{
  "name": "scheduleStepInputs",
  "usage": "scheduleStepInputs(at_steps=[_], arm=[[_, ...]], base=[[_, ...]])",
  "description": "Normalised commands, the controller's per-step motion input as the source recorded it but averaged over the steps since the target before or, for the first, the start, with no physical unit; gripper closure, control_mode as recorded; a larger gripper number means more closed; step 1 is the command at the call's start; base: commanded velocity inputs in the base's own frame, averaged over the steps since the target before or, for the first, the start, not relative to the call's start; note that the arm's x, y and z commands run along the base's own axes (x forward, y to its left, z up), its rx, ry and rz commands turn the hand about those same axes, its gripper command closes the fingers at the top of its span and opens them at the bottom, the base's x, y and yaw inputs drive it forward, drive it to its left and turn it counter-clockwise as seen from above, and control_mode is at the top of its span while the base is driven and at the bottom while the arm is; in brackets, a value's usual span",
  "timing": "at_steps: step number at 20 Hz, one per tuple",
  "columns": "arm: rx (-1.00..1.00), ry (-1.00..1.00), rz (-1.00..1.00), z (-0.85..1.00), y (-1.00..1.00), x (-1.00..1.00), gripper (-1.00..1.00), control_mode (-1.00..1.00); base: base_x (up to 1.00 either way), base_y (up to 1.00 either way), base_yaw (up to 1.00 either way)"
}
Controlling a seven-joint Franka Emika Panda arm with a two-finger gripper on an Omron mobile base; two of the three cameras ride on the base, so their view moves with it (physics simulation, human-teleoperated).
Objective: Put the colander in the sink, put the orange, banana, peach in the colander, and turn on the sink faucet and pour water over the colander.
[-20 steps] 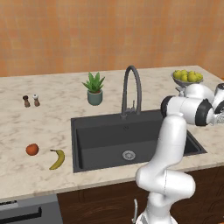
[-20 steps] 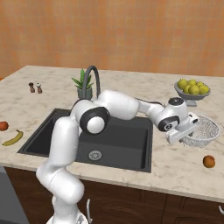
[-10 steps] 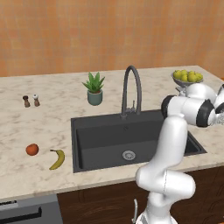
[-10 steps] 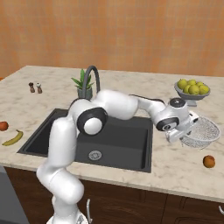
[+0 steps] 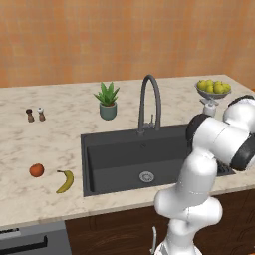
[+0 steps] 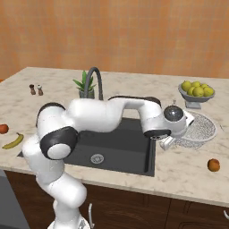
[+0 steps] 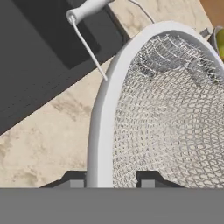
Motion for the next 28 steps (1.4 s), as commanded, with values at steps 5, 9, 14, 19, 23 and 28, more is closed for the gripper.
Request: scheduleStepInputs(at_steps=[5,9,14,19,23,28], arm=[[-0.07,-0.04,0.36,0.89,0.83,-0.52,1.0,-1.0],[-0.02,0.05,0.41,0.73,0.63,-0.5,1.0,-1.0],[-0.06,0.16,0.52,0.56,0.35,-0.56,1.0,-1.0],[-0.06,0.13,0.54,0.19,0.22,-0.39,1.0,-1.0],[-0.03,0.0,0.3,-0.09,0.13,0.04,1.0,-1.0],[-0.04,0.01,0.19,-0.33,0.1,0.29,1.0,-1.0]], base=[[0.0,0.0,0.0],[0.0,0.0,0.0],[0.0,0.0,0.0],[0.0,0.0,0.0],[0.0,0.0,0.0],[0.0,0.0,0.0]])
